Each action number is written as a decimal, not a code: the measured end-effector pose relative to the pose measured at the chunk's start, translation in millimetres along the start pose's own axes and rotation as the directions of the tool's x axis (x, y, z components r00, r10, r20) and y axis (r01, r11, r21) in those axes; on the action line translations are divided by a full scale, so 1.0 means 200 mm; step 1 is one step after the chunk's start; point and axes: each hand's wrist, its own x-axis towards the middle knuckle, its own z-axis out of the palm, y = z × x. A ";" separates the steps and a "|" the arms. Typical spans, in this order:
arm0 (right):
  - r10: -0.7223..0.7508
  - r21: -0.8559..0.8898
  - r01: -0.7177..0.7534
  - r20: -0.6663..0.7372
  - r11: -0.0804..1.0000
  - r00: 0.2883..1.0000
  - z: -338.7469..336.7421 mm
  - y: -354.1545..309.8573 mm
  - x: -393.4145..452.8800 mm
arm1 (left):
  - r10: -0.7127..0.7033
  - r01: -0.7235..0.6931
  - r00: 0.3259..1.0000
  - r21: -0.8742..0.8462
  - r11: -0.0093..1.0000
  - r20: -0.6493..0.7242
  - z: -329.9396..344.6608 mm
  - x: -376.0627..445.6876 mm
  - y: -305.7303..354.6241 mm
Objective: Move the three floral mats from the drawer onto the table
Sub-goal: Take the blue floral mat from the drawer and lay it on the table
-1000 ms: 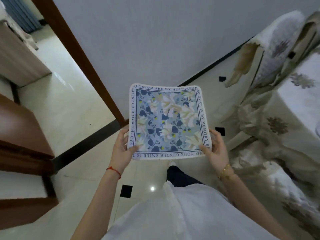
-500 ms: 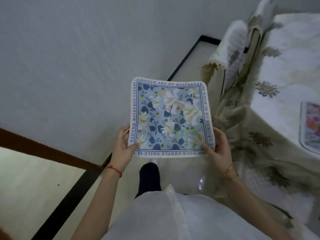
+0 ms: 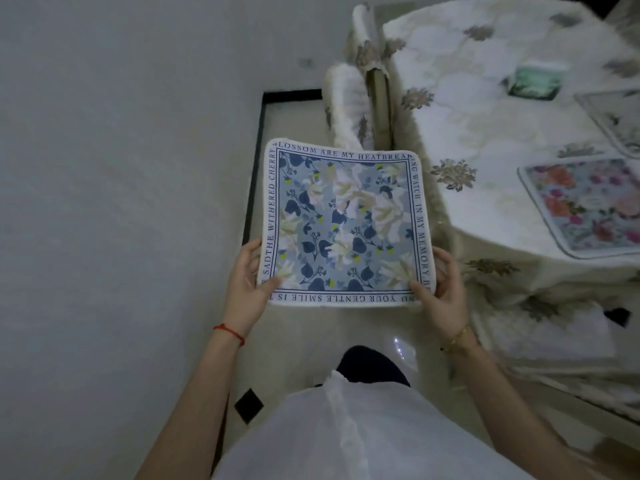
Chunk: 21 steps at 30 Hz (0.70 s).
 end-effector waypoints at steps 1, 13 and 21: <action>0.006 0.005 -0.006 -0.040 1.000 0.999 0.01 0.00 0.03 | 0.002 -0.002 0.999 0.006 1.000 0.036 0.01 0.09 0.01; 0.095 0.061 -0.078 -0.370 0.995 0.924 -0.13 0.01 0.53 | 0.011 -0.032 0.937 0.052 0.998 0.349 0.46 1.01 0.17; 0.126 0.048 -0.118 -0.467 0.992 0.875 -0.35 -0.04 0.97 | -0.016 -0.049 0.903 0.140 0.989 0.429 0.90 1.56 0.30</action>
